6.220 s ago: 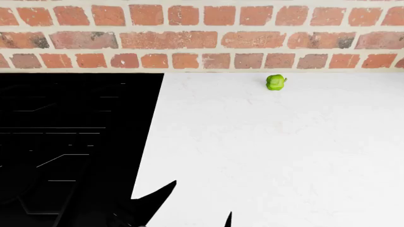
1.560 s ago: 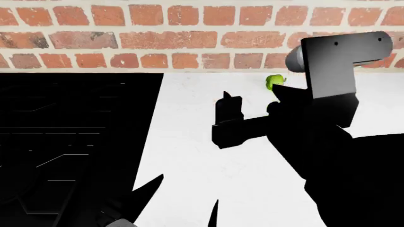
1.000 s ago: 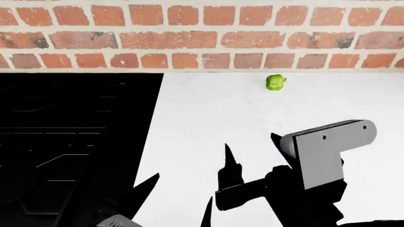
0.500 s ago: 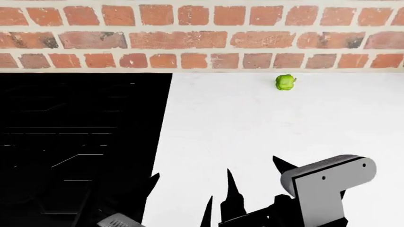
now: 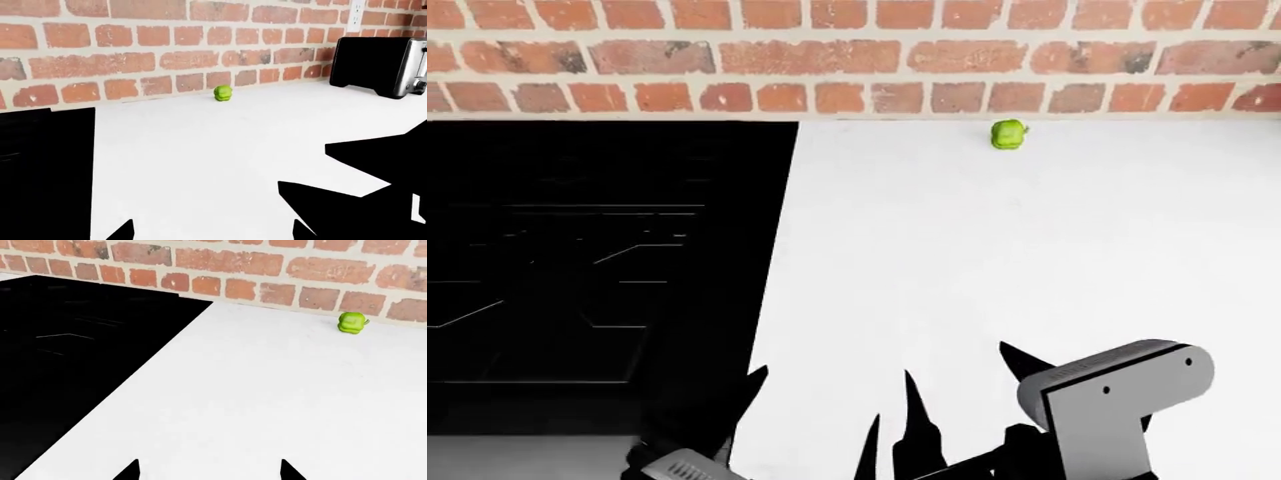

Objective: Pick the yogurt and jello cup from the counter and place them in the cabinets closest to them.

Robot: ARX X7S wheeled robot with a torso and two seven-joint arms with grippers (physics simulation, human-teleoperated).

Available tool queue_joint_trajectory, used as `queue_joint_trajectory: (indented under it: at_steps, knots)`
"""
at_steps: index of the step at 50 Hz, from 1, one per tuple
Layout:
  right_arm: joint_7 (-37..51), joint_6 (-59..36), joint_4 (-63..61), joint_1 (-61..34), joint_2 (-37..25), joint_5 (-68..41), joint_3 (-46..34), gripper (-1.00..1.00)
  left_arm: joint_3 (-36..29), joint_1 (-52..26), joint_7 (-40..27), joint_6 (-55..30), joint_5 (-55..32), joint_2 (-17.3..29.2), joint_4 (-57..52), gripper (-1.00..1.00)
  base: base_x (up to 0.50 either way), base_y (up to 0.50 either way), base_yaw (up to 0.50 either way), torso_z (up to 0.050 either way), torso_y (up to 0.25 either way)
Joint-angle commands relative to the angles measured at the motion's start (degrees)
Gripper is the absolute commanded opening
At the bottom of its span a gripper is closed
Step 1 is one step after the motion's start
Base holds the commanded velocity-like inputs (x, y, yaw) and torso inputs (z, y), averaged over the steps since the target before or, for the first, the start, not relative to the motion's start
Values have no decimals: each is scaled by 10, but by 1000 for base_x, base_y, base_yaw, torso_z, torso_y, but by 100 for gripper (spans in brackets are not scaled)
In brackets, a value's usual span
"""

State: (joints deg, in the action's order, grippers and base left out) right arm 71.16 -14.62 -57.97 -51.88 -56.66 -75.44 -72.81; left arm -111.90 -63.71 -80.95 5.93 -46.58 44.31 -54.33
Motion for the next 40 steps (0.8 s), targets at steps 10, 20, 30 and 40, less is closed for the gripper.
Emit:
queue_joint_trajectory:
  at_steps: [10,20,30,40]
  knots:
    - [6,0,-14,0,-3,1,-9,100,6,0,-12,-16,-1,-2,-14,100,-500,-1,0,0,0]
    - [12,1,-16,-7,-1,1,-16,100,8,1,-9,-18,-1,1,-15,100,-500,-1,0,0,0]
    - [5,6,-12,-2,2,14,-26,100,10,7,-1,-13,1,3,-9,100,-363,0,0,0,0]
    - [5,-4,-10,-6,6,30,-34,100,13,11,5,-9,1,5,-3,100,0,375,0,0,0]
